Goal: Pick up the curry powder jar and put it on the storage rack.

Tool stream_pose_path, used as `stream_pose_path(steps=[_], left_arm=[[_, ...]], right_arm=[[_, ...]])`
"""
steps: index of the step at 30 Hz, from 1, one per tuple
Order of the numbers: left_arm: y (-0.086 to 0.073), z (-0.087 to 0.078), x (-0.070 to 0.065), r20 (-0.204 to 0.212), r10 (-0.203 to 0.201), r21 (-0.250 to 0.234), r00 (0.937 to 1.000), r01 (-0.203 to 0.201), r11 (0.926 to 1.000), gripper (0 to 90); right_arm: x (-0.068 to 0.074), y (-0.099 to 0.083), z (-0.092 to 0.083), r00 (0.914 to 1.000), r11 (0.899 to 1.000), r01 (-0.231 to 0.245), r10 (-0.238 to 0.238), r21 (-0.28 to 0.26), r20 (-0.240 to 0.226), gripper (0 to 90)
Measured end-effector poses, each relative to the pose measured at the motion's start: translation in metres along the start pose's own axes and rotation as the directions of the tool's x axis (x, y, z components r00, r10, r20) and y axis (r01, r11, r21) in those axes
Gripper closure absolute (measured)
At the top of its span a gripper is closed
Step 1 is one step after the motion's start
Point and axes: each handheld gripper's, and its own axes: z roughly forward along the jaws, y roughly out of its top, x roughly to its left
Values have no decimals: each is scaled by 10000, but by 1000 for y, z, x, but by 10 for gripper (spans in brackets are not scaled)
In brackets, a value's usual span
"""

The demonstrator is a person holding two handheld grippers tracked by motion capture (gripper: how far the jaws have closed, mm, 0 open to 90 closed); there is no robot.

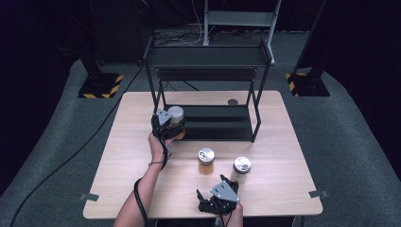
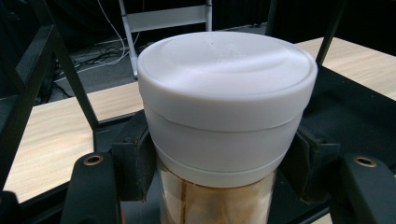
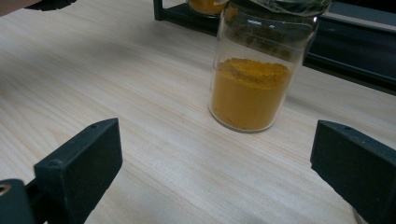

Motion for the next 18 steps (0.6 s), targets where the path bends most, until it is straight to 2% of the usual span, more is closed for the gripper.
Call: stream_pose_path(steps=[18], left_arm=[[-1, 11, -1, -197, -68, 205, 9998, 72, 9998, 351]], right_arm=[[0, 0, 0, 10000, 10000, 18, -18, -2, 5, 16]])
